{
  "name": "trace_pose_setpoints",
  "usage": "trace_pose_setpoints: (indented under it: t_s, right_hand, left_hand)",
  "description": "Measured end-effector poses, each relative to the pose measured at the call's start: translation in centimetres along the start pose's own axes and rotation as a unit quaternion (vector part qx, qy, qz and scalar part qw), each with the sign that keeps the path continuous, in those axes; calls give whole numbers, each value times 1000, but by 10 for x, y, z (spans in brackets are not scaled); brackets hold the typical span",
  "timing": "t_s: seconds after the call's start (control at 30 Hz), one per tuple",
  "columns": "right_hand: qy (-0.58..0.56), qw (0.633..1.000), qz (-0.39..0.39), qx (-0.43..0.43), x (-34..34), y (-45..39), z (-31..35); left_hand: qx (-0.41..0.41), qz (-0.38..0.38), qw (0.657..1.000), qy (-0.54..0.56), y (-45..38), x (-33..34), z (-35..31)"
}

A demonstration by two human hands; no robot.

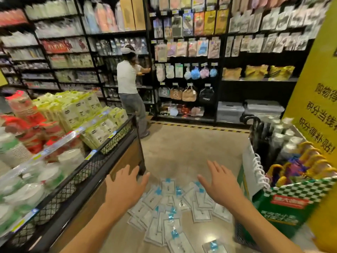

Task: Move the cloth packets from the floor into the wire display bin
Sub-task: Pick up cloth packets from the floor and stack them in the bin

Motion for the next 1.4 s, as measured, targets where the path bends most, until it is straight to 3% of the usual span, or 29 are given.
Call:
trace_pose_setpoints:
  t_s: [0.3, 0.47, 0.97, 1.2, 1.4]
  right_hand:
    - [-11, 997, 38, 68, 12, -20, -91]
    - [-20, 994, 36, 103, 26, -34, -124]
    - [8, 987, -15, 160, 57, -140, -157]
    - [-4, 986, 11, 167, 130, -192, -187]
    - [-21, 983, 65, 173, 257, -227, -239]
  left_hand:
    - [14, 68, 997, -38, -50, 28, -74]
    - [51, 53, 996, -47, -93, 53, -102]
    - [176, 55, 980, -74, -252, 132, -155]
    - [171, 83, 977, -100, -308, 211, -151]
    - [129, 131, 980, -79, -345, 355, -129]
Point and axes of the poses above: each hand's wrist, its own y-axis away from the middle knuckle, its own x-axis out of the palm, z = x × y, the point moved 2 cm from there along -y, towards the middle knuckle, and after that the axes turned 14 degrees about z, right-handed, at the moved point
